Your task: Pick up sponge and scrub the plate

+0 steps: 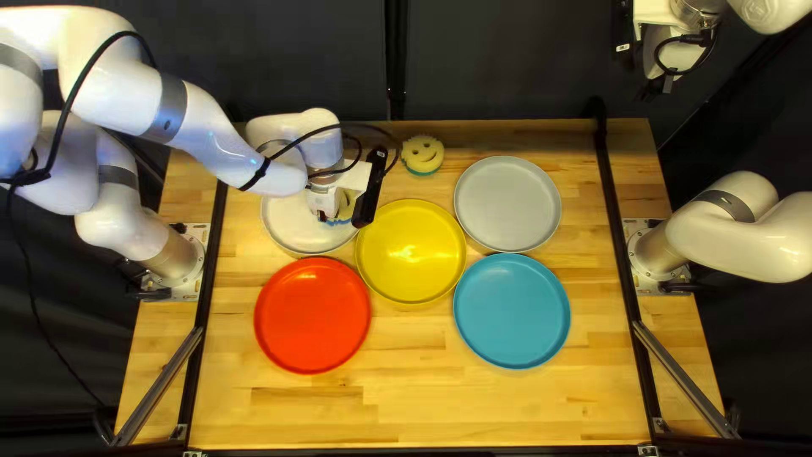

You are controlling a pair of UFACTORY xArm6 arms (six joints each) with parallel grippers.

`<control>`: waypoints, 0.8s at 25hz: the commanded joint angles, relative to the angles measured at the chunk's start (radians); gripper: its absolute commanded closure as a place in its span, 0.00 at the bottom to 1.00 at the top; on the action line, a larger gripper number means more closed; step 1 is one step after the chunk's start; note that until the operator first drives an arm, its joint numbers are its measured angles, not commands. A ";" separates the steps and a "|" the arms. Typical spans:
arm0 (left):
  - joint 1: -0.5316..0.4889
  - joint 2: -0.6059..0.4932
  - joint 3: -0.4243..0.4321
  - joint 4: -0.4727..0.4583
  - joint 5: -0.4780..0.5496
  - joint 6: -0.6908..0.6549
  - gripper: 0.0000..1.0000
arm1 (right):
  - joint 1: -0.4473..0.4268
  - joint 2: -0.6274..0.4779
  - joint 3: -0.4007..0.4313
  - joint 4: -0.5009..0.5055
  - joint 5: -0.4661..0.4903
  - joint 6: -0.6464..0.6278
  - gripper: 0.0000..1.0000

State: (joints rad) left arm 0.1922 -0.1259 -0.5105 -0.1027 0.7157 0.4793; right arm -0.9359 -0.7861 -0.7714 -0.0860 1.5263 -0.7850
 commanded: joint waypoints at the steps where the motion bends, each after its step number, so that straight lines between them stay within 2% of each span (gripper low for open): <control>1: -0.060 -0.072 0.052 0.001 0.023 -0.071 1.00 | 0.000 0.000 0.000 0.000 0.000 0.000 0.00; 4: -0.079 -0.119 0.096 0.001 0.031 -0.097 1.00 | 0.000 0.000 0.000 0.000 0.000 0.000 0.00; 7: -0.069 -0.111 0.107 -0.005 0.019 -0.086 1.00 | 0.000 0.000 0.000 0.000 0.000 0.000 0.00; 15: 0.017 -0.053 0.066 -0.008 0.011 -0.007 1.00 | 0.000 0.000 0.000 0.000 0.000 0.000 0.00; 20: 0.078 -0.038 0.011 0.019 0.056 0.027 1.00 | 0.000 0.000 0.000 0.000 0.000 0.000 0.00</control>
State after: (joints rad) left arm 0.2462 -0.1708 -0.4764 -0.0954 0.7523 0.4896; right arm -0.9359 -0.7861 -0.7714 -0.0860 1.5263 -0.7850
